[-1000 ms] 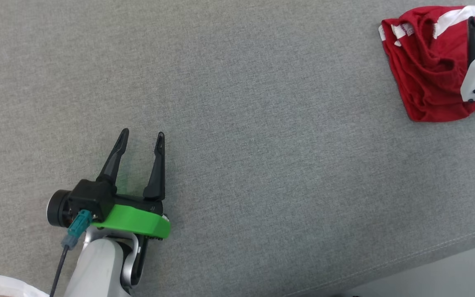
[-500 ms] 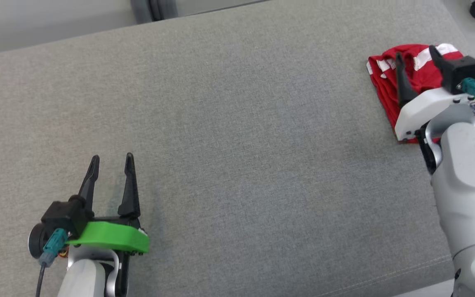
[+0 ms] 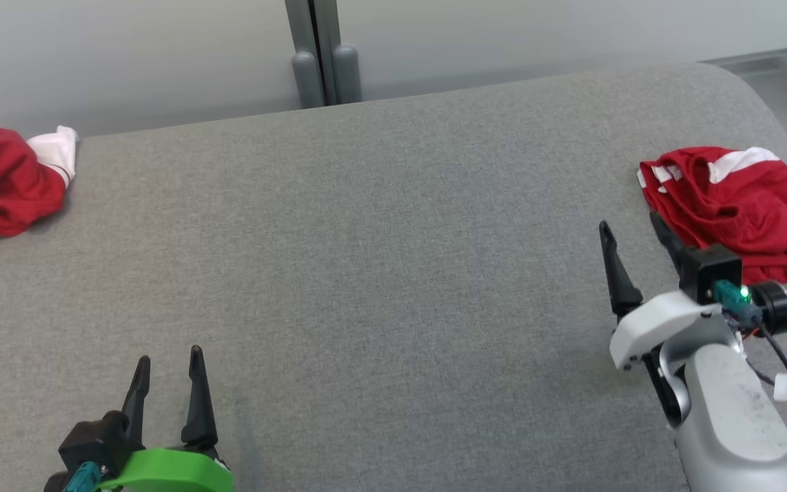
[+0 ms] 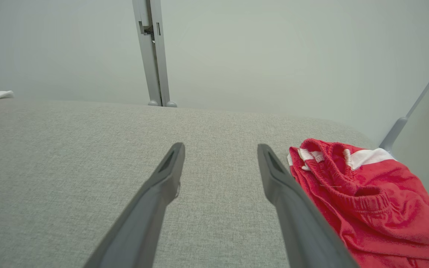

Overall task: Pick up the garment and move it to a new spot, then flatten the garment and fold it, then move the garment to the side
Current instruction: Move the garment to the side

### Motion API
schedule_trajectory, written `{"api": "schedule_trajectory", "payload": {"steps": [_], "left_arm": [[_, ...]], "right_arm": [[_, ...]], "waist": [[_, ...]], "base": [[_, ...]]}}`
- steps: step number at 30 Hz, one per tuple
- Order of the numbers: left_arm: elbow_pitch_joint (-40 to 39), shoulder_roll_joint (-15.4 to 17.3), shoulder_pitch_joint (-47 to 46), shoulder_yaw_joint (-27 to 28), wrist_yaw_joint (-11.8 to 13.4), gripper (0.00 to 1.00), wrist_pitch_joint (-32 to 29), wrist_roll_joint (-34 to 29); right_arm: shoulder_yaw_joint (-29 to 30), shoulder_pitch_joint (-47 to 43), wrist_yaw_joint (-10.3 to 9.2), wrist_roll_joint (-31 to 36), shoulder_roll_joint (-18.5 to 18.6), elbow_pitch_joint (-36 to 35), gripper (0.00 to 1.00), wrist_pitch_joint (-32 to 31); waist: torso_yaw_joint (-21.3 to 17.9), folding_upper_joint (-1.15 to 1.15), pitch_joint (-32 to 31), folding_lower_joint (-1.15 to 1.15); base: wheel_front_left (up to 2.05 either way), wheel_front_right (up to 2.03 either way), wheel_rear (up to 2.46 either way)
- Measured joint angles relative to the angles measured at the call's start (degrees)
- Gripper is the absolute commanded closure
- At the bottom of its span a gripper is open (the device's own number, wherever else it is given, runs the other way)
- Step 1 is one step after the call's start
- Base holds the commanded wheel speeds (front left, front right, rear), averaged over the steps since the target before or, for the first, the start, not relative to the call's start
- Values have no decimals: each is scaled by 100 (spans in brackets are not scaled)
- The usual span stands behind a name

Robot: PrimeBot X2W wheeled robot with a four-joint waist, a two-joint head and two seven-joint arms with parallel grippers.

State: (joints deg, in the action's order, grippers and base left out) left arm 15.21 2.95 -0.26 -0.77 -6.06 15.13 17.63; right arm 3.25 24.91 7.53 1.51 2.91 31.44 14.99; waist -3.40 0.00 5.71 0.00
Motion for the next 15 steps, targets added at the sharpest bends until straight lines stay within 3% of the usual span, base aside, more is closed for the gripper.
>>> {"api": "schedule_trajectory", "payload": {"steps": [15], "left_arm": [[-337, -8, 613, -301, 225, 0, 0, 343]], "right_arm": [[-158, -1647, 0, -802, -11, -779, 0, 0]], "waist": [[383, 0, -608, 0]], "base": [[0, 0, 0]]}}
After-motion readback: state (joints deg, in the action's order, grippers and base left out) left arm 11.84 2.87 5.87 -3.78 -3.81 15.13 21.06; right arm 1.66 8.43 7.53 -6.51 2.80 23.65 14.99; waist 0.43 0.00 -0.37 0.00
